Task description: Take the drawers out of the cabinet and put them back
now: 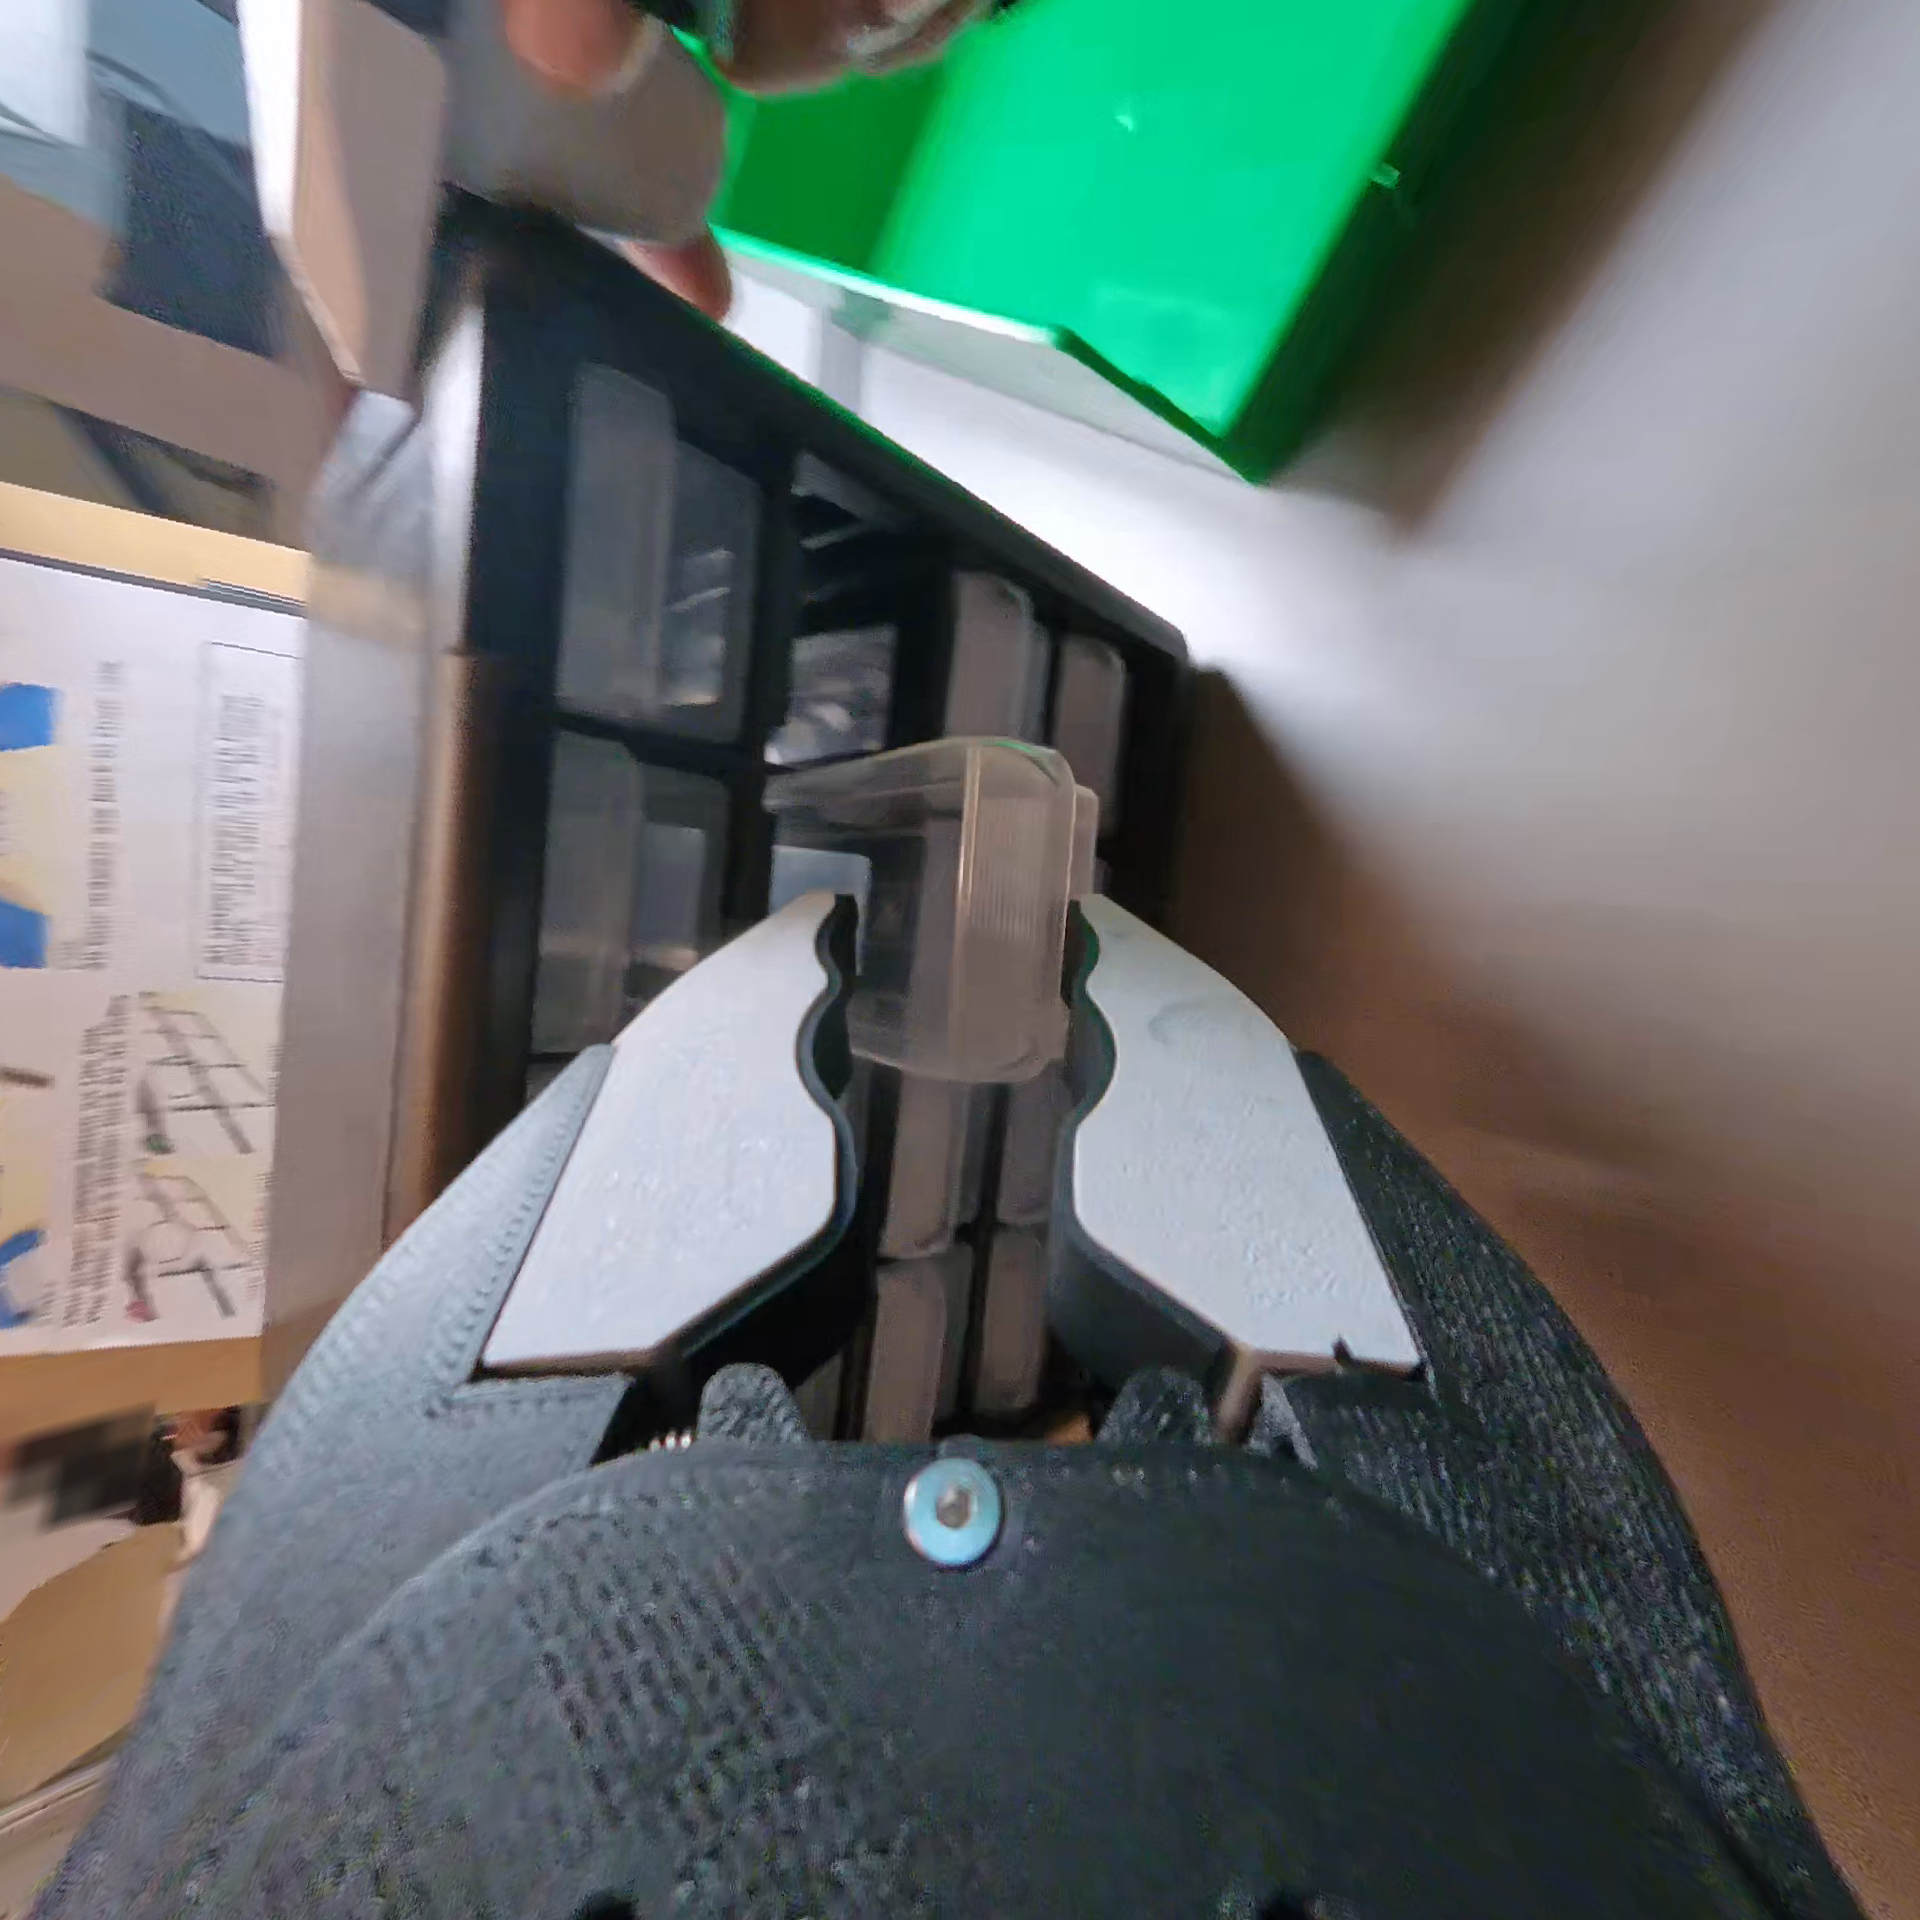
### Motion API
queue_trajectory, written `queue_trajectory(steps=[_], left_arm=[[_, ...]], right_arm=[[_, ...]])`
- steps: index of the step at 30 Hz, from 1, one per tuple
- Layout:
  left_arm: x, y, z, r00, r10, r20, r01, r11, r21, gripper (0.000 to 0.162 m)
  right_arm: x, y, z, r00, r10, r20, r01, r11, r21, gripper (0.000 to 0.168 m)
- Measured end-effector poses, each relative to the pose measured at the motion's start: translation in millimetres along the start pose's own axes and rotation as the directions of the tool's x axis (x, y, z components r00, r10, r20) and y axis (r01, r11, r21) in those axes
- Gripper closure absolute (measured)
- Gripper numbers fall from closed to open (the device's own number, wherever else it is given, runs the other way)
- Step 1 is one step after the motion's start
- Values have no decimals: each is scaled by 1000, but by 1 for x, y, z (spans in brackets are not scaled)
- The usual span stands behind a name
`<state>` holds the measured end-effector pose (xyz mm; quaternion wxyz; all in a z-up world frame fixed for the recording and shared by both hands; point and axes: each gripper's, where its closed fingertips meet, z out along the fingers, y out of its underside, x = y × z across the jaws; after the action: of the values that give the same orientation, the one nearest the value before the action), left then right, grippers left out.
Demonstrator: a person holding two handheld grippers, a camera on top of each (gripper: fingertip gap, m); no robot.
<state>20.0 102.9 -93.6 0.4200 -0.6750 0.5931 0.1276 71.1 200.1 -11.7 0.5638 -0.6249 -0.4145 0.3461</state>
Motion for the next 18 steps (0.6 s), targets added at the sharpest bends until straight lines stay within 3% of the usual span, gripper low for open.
queue_trajectory(steps=[3,7,13,18], left_arm=[[-13,1,5,977,27,210,-52,992,112,126],[-19,-3,2,885,98,456,-208,958,198,127],[-10,-9,4,697,272,663,-482,863,152,151],[-9,-11,6,526,416,742,-649,760,33,154]], right_arm=[[0,0,0,1000,-2,-3,2,1000,0,166],[0,0,0,1000,-2,-3,2,1000,2,167],[0,0,1,1000,5,4,-5,1000,8,167],[0,0,1,1000,18,14,-19,1000,19,167]])
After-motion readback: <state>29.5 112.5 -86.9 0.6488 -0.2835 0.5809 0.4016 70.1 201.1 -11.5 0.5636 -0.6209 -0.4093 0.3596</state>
